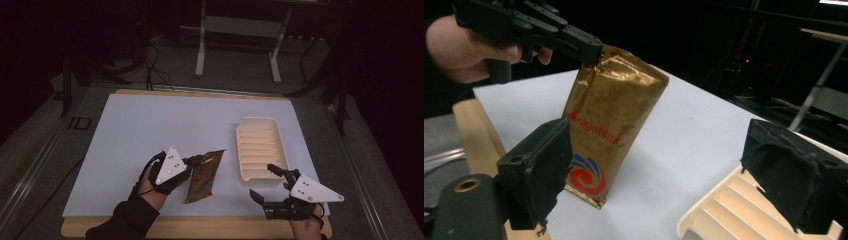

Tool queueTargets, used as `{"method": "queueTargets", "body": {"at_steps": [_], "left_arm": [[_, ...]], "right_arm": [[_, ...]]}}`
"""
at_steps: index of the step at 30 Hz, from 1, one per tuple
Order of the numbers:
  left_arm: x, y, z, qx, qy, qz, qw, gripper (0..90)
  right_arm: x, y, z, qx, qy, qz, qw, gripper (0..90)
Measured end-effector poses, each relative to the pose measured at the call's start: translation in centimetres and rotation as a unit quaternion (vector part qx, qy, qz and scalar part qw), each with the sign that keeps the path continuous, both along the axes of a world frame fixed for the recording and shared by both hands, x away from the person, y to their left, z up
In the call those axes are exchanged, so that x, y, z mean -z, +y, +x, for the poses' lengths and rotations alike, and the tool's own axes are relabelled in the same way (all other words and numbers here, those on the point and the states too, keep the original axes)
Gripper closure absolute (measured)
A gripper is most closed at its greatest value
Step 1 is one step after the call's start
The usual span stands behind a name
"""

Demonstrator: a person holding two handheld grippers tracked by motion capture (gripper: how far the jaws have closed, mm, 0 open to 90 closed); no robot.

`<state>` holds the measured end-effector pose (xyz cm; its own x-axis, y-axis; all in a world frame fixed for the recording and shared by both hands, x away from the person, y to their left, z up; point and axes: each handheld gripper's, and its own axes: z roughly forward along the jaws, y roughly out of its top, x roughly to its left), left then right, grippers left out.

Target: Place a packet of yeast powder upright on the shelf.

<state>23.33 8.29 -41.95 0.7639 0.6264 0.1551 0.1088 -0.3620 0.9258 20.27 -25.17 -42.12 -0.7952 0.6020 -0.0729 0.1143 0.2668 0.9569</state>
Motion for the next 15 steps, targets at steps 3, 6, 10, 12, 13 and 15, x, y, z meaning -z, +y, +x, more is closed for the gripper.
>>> {"method": "queueTargets", "body": {"at_steps": [3, 6, 10, 12, 13, 15], "left_arm": [[-0.7, -0.2, -0.4, 0.012, -0.002, -0.007, 0.9999, 90.0], [-1.2, -0.4, -0.7, 0.02, -0.008, -0.009, 0.9997, 90.0], [-2.2, -0.5, -0.9, 0.031, -0.011, -0.012, 0.9994, 90.0], [-2.8, -0.6, -1.0, 0.038, -0.015, -0.016, 0.999, 90.0], [-3.2, -0.7, -1.1, 0.045, -0.017, -0.015, 0.9987, 90.0], [-3.8, -0.9, -1.6, 0.056, -0.036, -0.018, 0.9976, 90.0]], "right_arm": [[-0.4, -0.1, -0.1, 0.003, -0.011, -0.012, 0.9999, 13.4], [-0.8, -0.3, -0.1, 0.004, -0.016, -0.016, 0.9998, 13.8], [-1.5, -0.4, -0.3, 0.008, -0.027, -0.012, 0.9995, 14.3], [-1.8, -0.4, -0.4, 0.005, -0.027, -0.012, 0.9995, 14.8], [-2.0, -0.4, -0.4, 0.002, -0.024, -0.01, 0.9997, 16.5], [-2.2, -0.4, -0.5, -0.003, -0.026, -0.004, 0.9997, 17.1]]}}
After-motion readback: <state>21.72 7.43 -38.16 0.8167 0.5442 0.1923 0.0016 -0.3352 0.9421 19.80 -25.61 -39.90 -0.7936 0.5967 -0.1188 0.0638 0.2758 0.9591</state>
